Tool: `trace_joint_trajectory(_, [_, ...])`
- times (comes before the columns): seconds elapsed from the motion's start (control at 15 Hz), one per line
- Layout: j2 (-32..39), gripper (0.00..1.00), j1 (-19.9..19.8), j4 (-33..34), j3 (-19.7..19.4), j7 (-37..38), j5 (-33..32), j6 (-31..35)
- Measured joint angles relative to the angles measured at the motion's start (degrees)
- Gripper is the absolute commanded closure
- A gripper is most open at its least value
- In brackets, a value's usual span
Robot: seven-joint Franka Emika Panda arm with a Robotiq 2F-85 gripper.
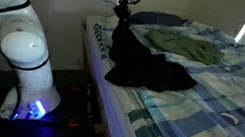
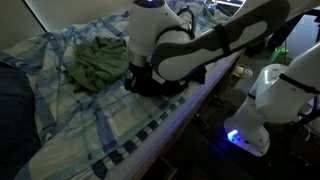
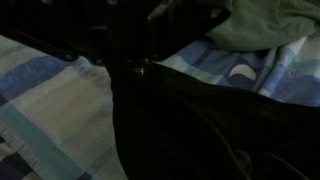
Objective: Unfold the black shirt
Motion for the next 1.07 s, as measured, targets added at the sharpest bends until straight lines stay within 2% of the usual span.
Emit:
trace_joint_trajectory(0.07, [0.0,0.98,0.0,0.0,0.0,0.0,0.0,0.0])
trace_joint_trajectory(0.53, [1.3,0.98,0.6,0.3,0.2,-0.3,-0.7,0.0])
trace_joint_trajectory(0.87, [7.6,0.98,3.0,4.9,2.4,-2.0,-4.6,-0.2])
trace_joint_trajectory(1.07, [11.9,0.98,4.5,8.3,2.9,-5.7,-6.6,-1.0])
